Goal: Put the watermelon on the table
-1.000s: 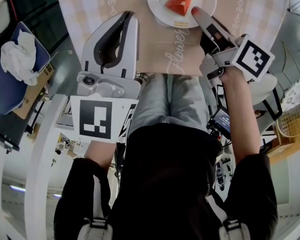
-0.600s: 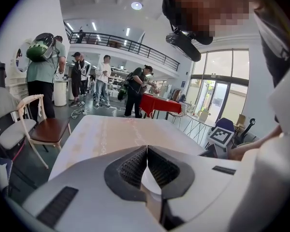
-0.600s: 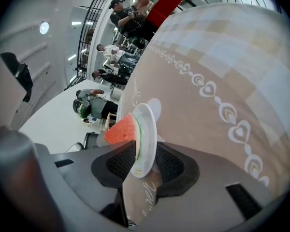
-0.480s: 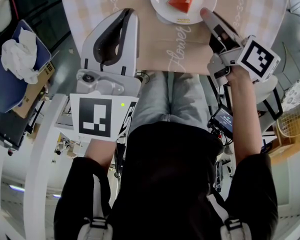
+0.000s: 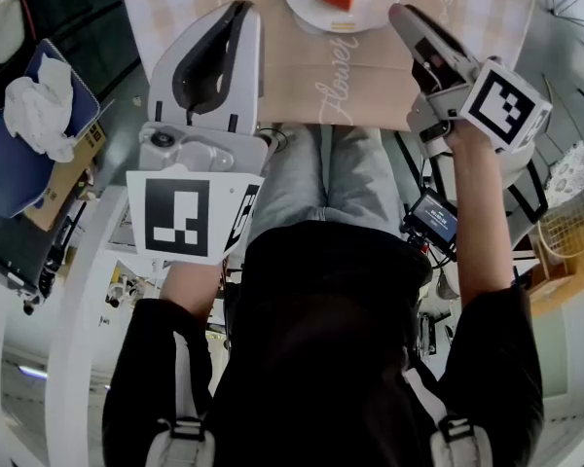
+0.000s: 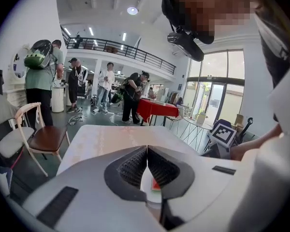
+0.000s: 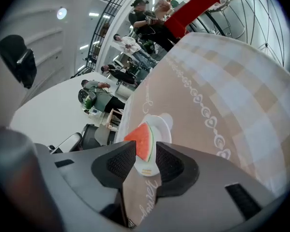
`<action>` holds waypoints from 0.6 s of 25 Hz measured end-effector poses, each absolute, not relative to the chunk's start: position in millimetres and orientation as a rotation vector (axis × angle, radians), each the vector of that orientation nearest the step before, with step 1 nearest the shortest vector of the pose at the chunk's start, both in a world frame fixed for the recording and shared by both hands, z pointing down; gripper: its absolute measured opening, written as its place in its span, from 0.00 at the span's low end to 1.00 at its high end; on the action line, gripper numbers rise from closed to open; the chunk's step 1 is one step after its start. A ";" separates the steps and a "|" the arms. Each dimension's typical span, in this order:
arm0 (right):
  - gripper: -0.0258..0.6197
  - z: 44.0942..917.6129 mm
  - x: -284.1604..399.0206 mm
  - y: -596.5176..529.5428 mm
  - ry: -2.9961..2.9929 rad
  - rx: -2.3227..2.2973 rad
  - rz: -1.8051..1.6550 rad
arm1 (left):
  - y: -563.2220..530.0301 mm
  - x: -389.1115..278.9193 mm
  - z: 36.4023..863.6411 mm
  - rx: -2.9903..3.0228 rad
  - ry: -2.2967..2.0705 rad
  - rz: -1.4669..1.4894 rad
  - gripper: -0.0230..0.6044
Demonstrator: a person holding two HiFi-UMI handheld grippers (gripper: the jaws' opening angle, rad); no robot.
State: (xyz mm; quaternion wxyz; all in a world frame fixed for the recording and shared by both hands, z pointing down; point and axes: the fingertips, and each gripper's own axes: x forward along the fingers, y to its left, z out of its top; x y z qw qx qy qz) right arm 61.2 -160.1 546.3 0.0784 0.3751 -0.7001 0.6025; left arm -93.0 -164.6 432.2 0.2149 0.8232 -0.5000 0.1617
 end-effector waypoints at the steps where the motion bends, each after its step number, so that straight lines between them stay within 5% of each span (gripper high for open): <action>1: 0.25 540.8 60.6 -160.9 -2.110 1.125 1.777 | -164.5 -92.8 429.2 2.287 -1.388 0.447 0.06; 9: 0.10 476.2 57.5 -172.3 -2.259 1.149 1.506 | -164.4 -92.1 394.7 2.333 -1.409 0.422 0.06; 15: 0.08 428.4 54.0 -177.1 -2.341 1.146 1.416 | -163.4 -83.8 361.0 2.390 -1.403 0.395 0.06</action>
